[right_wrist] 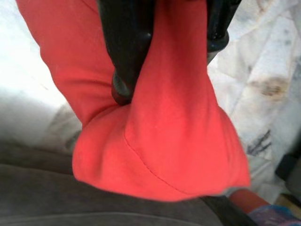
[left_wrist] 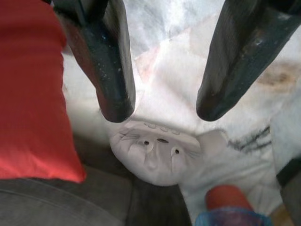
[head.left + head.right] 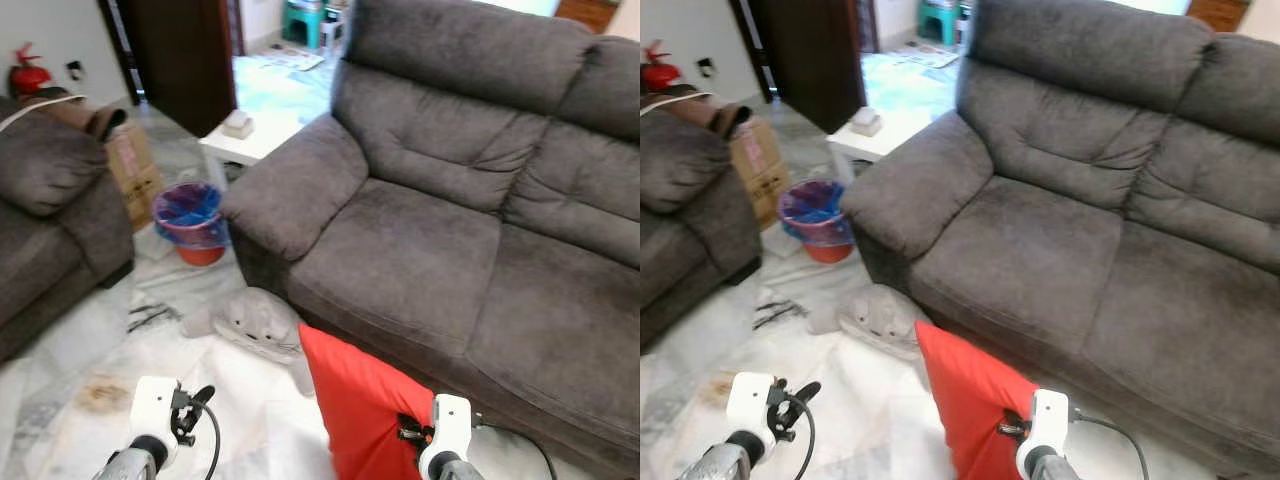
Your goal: Move the pillow to the sofa from floor
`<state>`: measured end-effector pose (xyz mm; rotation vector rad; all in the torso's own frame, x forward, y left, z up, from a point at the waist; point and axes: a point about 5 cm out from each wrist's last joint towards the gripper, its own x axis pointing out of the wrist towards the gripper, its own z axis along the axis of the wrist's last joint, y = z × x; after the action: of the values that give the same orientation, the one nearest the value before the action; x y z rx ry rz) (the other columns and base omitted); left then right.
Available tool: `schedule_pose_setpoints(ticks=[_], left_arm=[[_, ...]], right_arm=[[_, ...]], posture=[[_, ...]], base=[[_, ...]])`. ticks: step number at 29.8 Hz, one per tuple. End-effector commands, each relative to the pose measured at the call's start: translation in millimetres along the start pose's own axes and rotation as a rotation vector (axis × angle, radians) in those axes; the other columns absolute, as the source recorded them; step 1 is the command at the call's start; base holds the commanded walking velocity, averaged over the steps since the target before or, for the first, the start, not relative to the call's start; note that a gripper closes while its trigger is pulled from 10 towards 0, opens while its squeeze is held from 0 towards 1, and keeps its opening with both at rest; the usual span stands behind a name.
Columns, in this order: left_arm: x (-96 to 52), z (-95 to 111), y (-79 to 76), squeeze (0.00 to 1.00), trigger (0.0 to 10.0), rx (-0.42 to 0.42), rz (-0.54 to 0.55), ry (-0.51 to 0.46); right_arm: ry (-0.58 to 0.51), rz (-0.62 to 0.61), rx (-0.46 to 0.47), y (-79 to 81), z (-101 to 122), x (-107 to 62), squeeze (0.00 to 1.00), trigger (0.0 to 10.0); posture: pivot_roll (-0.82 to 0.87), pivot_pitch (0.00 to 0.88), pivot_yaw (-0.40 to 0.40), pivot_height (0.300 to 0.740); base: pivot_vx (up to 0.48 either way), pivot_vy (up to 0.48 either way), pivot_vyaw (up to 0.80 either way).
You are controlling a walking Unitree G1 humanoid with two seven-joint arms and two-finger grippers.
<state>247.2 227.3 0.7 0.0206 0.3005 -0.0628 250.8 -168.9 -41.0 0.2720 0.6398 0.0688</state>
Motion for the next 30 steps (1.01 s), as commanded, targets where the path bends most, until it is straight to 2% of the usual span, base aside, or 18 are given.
schedule_pose_setpoints(ticks=[1, 9, 13, 15, 21, 24, 26, 30], left_arm=[[-2.3, -3, 0.4, 0.00, 10.0, 0.004, 0.002, 0.010], [-4.0, -4, -0.5, 0.00, 10.0, 0.032, -0.001, 0.007], [-3.9, -4, 1.1, 0.00, 10.0, 0.053, 0.017, 0.005], [-3.7, -4, 1.7, 0.00, 10.0, 0.047, 0.025, 0.009], [-3.7, -4, 3.2, 0.00, 10.0, 0.026, 0.031, 0.006], [-4.2, -4, 3.3, 0.00, 10.0, 0.025, 0.031, 0.006], [-4.7, -5, 3.0, 0.00, 10.0, 0.024, 0.030, 0.007], [-5.2, -5, 1.8, 0.00, 10.0, 0.020, 0.021, 0.008]], right_arm=[[-0.104, -0.003, -0.010, -2.6, 22, 2.6, 0.00, 10.0], [-0.097, -0.007, -0.009, -3.5, 22, 2.3, 0.00, 10.0], [-0.092, -0.007, -0.011, -3.5, 21, 2.4, 0.00, 10.0], [-0.087, -0.006, -0.004, -3.6, 21, 2.4, 0.00, 10.0], [-0.085, 0.000, -0.014, -3.4, 21, 2.5, 0.00, 10.0], [-0.120, 0.015, -0.008, -0.9, 26, 3.2, 0.00, 10.0], [-0.188, 0.054, 0.016, 4.0, 35, 4.2, 0.00, 10.0], [-0.269, 0.196, 0.024, 20.7, 52, 7.1, 0.00, 10.0]], posture=[[0.18, 0.119, -0.018, 0.740], [0.18, 0.127, -0.022, 0.740], [0.17, 0.129, -0.021, 0.740], [0.18, 0.131, -0.022, 0.740], [0.18, 0.137, -0.023, 0.740], [0.18, 0.138, -0.023, 0.740], [0.18, 0.140, -0.022, 0.740], [0.17, 0.140, -0.021, 0.740]], base=[[0.000, 0.000, 0.00], [0.000, 0.000, 0.00], [0.000, -0.437, 0.00], [0.000, -0.412, -0.80], [0.000, 0.000, -0.80], [0.000, 0.000, -0.80], [0.000, 0.000, -0.21], [0.000, 0.000, 0.00]])
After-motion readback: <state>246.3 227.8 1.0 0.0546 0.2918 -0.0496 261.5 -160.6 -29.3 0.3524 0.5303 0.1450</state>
